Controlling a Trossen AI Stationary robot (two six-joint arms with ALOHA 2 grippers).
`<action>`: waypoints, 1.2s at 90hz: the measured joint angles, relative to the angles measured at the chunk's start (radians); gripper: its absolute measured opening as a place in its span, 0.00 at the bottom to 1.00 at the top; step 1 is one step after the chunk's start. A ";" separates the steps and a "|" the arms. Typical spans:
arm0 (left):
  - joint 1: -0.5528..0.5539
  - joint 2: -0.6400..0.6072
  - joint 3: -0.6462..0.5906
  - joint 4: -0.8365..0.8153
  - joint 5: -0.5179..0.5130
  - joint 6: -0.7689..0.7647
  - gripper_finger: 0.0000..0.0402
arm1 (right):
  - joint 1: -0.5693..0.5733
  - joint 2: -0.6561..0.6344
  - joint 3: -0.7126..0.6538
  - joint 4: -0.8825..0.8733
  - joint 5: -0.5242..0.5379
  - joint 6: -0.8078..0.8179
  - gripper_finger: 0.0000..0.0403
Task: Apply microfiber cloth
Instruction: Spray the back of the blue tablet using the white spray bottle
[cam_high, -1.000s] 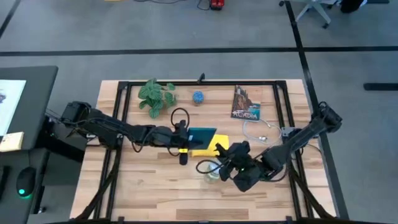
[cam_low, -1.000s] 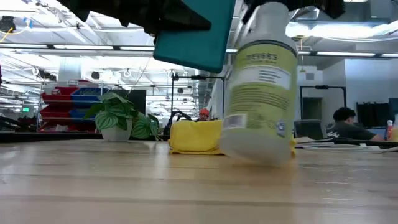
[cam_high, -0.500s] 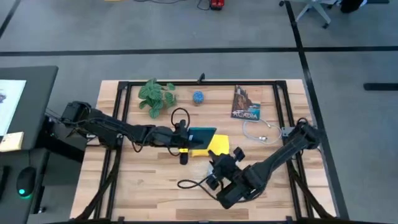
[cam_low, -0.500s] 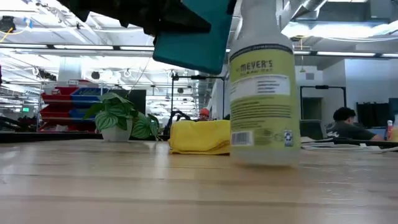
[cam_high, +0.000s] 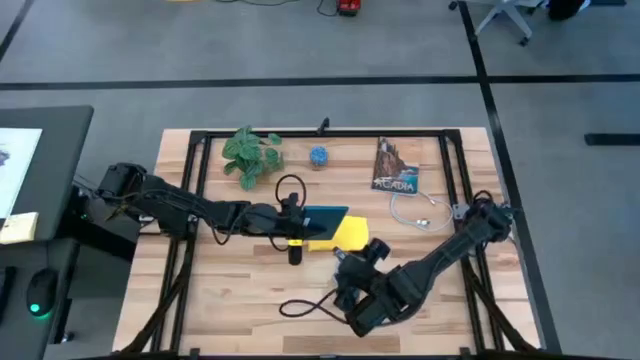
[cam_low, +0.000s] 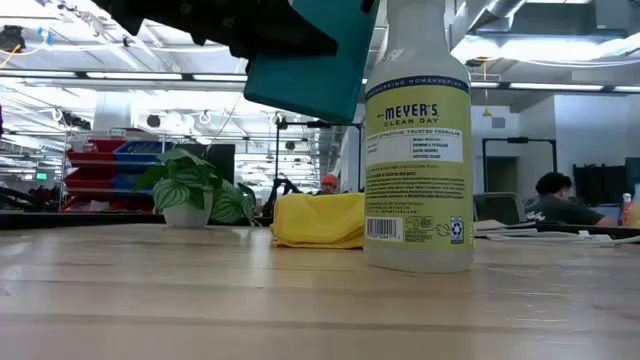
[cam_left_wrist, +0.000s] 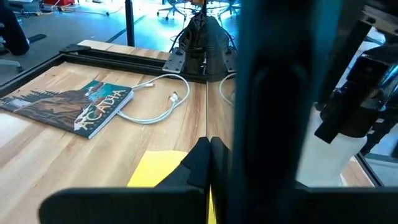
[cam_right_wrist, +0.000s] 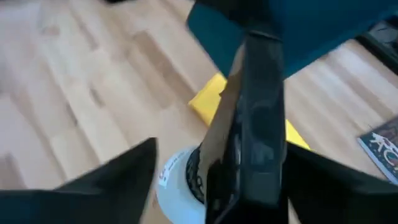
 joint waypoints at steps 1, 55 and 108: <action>0.000 0.000 0.000 0.000 0.000 0.002 0.03 | -0.001 -0.001 0.000 0.000 -0.006 -0.019 0.92; 0.007 0.000 0.000 -0.007 0.000 -0.011 0.03 | -0.098 -0.408 -0.545 0.258 -0.325 -0.552 0.86; 0.052 0.000 0.000 -0.009 0.000 -0.043 0.03 | -0.217 -0.692 -1.096 1.221 -0.559 -0.946 0.79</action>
